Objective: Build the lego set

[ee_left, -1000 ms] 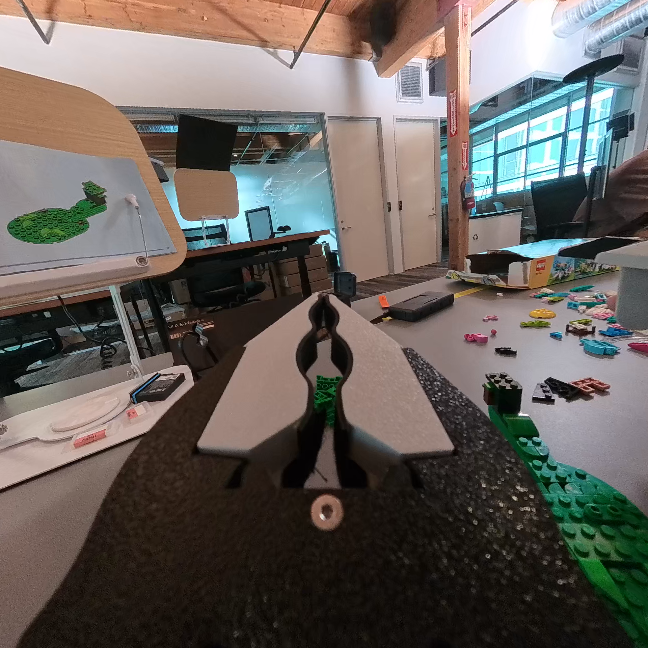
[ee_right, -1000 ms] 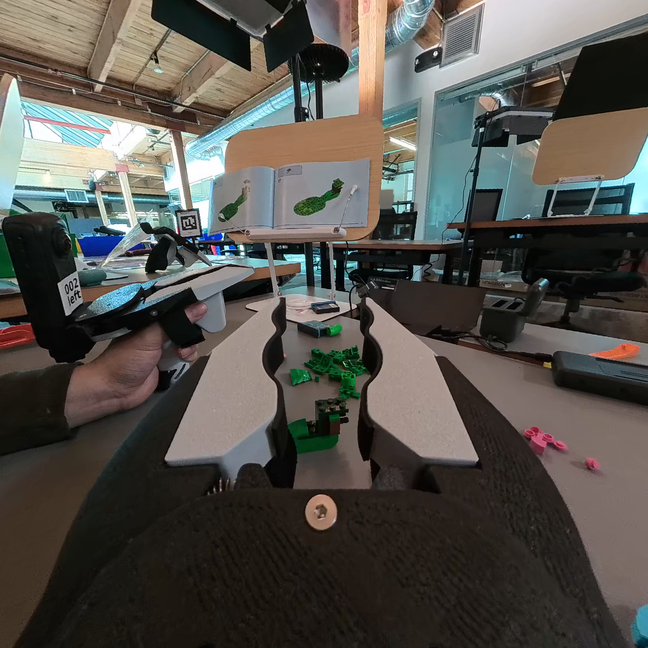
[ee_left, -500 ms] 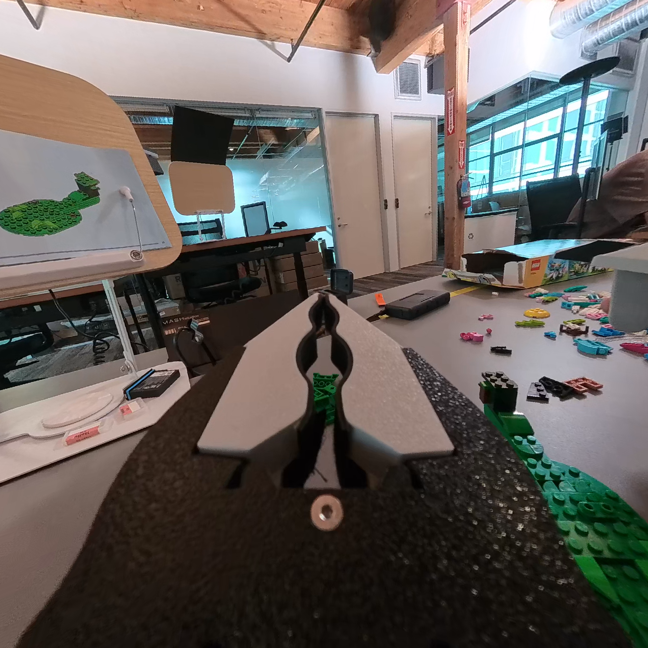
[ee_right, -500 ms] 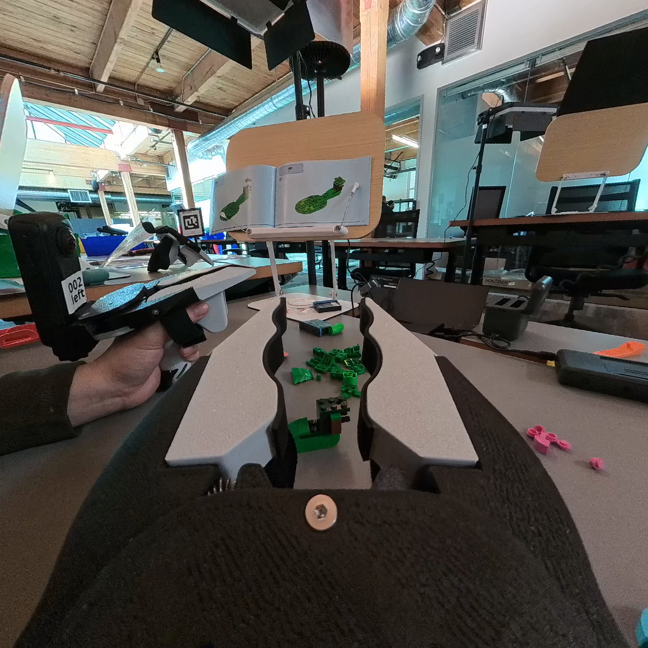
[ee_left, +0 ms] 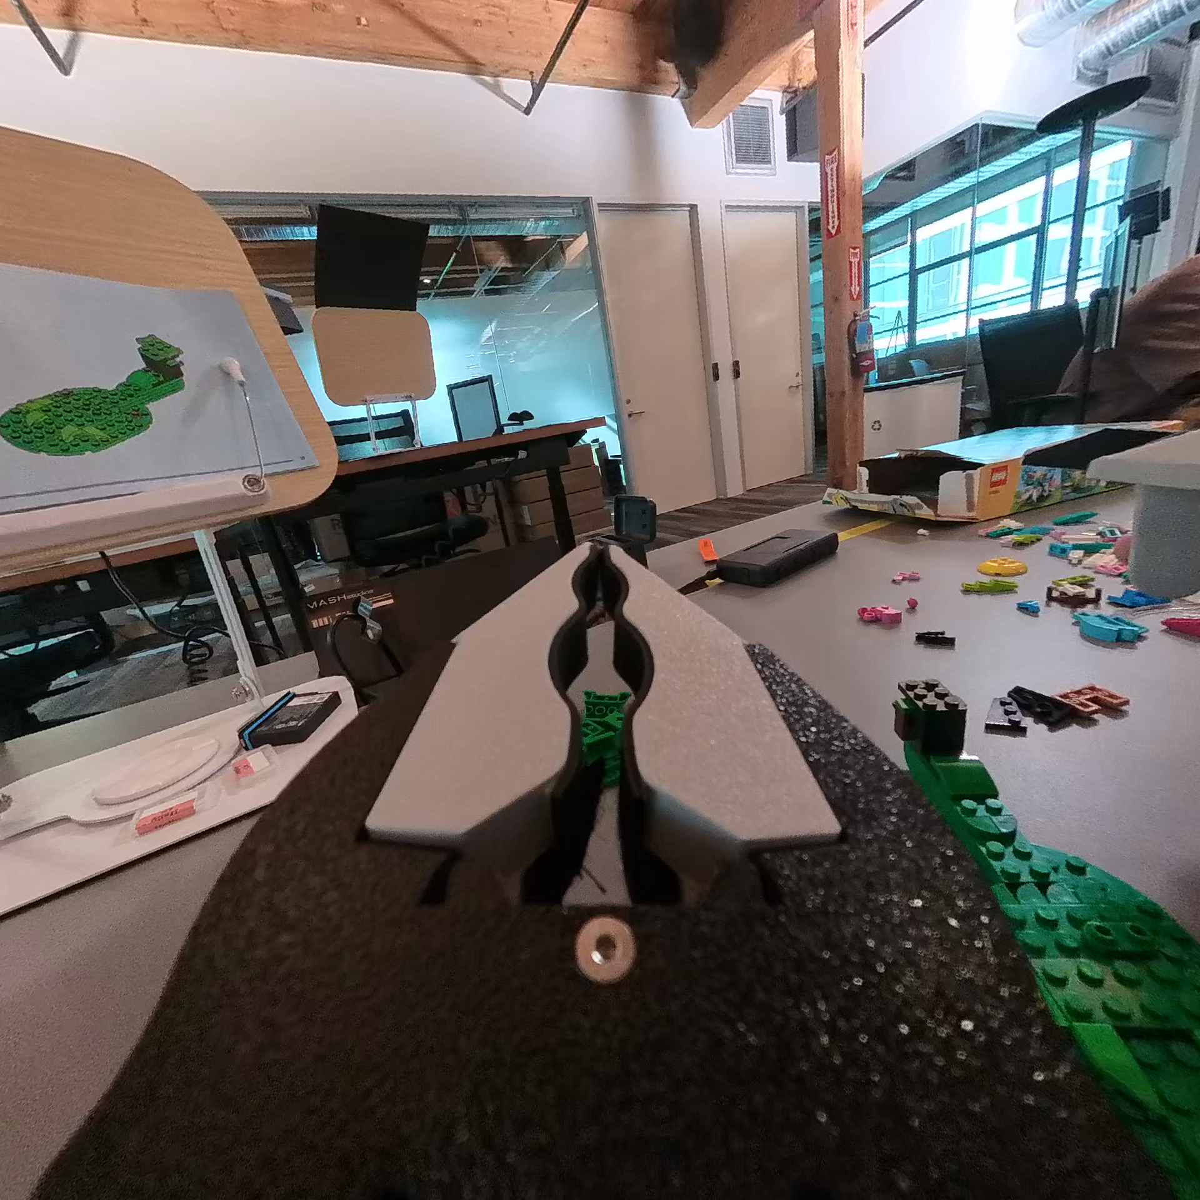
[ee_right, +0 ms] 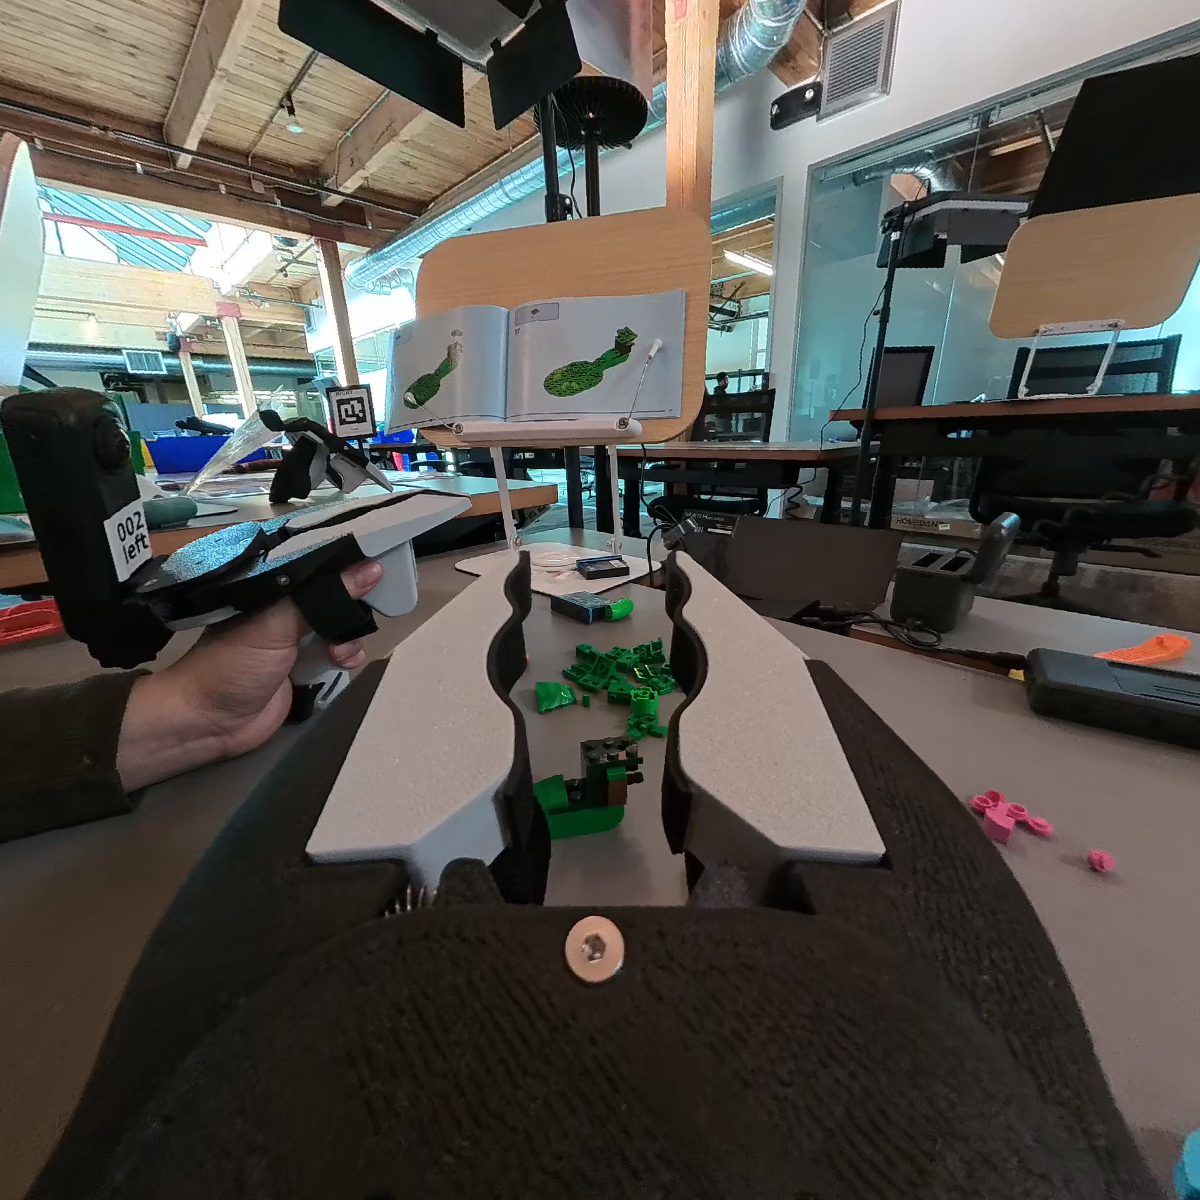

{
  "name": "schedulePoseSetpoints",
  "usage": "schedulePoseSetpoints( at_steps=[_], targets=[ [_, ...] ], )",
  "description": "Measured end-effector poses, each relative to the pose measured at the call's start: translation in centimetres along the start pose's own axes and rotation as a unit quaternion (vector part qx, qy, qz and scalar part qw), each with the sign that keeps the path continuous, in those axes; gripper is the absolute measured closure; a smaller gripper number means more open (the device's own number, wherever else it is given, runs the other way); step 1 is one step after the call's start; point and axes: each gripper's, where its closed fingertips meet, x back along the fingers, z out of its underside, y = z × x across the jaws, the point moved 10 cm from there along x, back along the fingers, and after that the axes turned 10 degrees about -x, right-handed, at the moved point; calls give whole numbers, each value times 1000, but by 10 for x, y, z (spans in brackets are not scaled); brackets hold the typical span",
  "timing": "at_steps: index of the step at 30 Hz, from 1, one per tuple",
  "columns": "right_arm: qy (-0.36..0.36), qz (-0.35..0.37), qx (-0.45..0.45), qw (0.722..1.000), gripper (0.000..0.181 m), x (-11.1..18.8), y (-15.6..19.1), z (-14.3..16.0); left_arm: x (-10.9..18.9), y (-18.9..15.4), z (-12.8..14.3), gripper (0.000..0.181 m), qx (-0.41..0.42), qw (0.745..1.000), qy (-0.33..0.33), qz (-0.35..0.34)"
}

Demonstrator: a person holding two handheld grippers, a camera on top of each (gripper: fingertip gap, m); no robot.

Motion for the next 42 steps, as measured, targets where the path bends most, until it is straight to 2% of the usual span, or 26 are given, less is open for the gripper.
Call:
schedulePoseSetpoints(
  at_steps=[4,7,10,13,17,19,21,23,26,28,29,31,36,42],
  targets=[
    [1,9,18,1000,142,0,2,0,2,1,1,181,-35,999,12,1],
    [0,5,40,999,142,1,11,-6,4,0,1,181,-26,1000,11,9],
    [-7,1,78,997,141,12,20,-29,4,-4,1,181,-46,999,23,16],
    [-41,32,107,993,142,52,16,-71,7,-5,-1,181,-68,997,24,13],
    [-56,100,110,987,146,118,-25,-102,8,-6,0,181,-80,996,31,14],
    [-38,109,74,991,142,134,-49,-108,9,-6,0,181,-75,996,35,15],
    [-16,94,23,995,138,135,-64,-111,11,-5,0,181,-74,997,34,13],
    [14,57,-4,998,137,121,-71,-109,11,-4,0,181,-75,996,38,9],
    [127,-3,17,992,138,79,-74,-98,10,-2,1,181,-54,998,41,13],
    [217,-56,45,974,147,45,-72,-84,10,1,0,181,-37,999,37,11],
    [260,-91,60,960,159,29,-70,-77,10,3,-1,181,-31,999,34,9],
    [329,-142,91,929,164,-5,-67,-60,10,8,1,181,-21,999,34,-3],
    [419,-194,107,880,165,-90,-65,-24,9,21,8,181,40,998,31,-23],
    [499,-201,140,831,163,-174,-60,3,7,19,9,181,17,999,31,-28]
  ],
)
